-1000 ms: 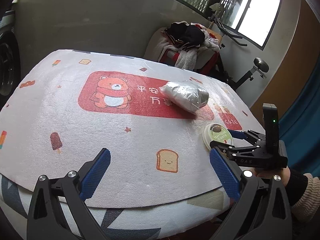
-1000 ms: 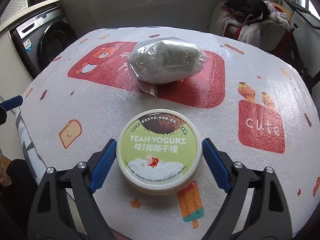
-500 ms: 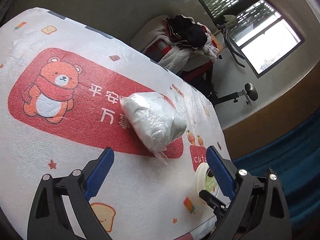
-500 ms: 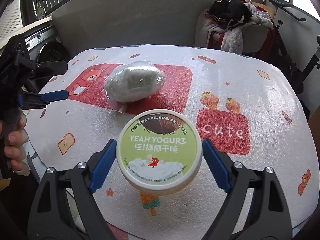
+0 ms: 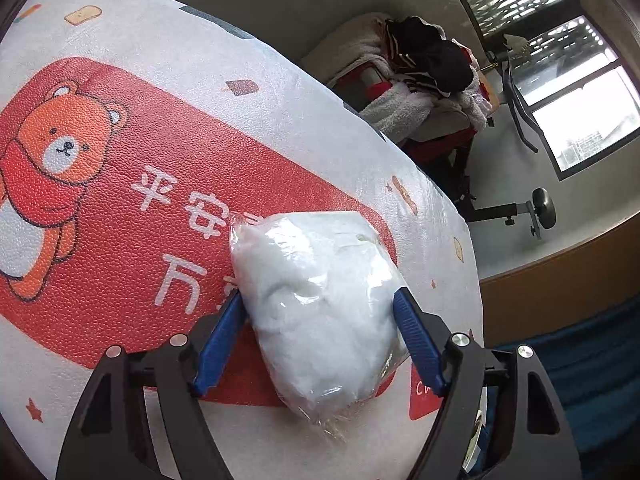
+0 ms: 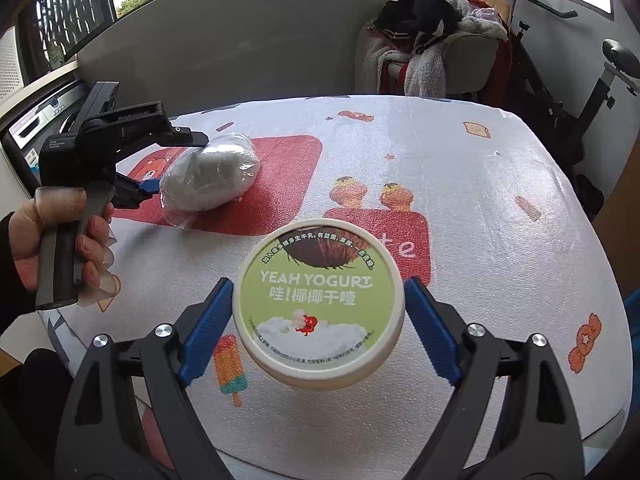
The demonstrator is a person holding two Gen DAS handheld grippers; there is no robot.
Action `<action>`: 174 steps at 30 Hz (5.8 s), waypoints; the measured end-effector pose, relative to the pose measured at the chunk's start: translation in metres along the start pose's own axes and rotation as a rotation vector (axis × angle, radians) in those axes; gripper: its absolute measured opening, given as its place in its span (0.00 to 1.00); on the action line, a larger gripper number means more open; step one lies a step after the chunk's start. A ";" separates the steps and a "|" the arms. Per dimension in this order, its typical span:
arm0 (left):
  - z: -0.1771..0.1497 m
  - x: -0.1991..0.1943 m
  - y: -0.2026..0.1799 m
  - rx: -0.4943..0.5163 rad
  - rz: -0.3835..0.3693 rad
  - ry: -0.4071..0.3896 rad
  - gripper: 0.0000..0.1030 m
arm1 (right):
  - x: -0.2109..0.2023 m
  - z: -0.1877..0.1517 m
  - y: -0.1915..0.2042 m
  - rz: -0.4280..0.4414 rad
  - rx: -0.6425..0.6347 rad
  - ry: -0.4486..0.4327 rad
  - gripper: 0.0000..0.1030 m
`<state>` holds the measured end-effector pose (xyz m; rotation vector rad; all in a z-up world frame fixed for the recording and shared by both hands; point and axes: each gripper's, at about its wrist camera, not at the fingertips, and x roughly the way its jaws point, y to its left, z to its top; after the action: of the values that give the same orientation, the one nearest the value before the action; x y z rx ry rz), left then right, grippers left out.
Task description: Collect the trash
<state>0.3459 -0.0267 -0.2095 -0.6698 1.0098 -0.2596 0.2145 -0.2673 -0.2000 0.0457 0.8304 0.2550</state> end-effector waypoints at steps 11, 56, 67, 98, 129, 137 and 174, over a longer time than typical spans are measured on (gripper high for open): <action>-0.013 -0.042 -0.024 0.265 0.025 -0.011 0.28 | -0.019 0.003 0.004 0.001 -0.014 -0.026 0.82; -0.257 -0.272 0.035 0.528 0.058 -0.136 0.28 | -0.075 -0.143 0.155 0.243 -0.269 0.119 0.82; -0.266 -0.275 0.036 0.543 0.072 -0.134 0.28 | -0.067 -0.167 0.178 0.281 -0.337 0.204 0.83; -0.306 -0.223 0.028 0.708 0.104 0.089 0.29 | -0.092 -0.117 0.117 0.086 -0.163 0.041 0.93; -0.215 -0.330 -0.044 0.703 0.255 -0.412 0.94 | -0.174 -0.042 0.120 -0.003 -0.101 -0.152 0.94; -0.208 -0.348 -0.061 0.705 0.240 -0.467 0.94 | -0.192 -0.027 0.122 -0.017 -0.101 -0.198 0.94; -0.214 -0.342 -0.063 0.682 0.333 -0.505 0.94 | -0.202 -0.025 0.130 -0.037 -0.119 -0.229 0.94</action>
<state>-0.0077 0.0097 -0.0083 0.0659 0.4785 -0.1161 0.0394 -0.1920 -0.0525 -0.0509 0.5863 0.2581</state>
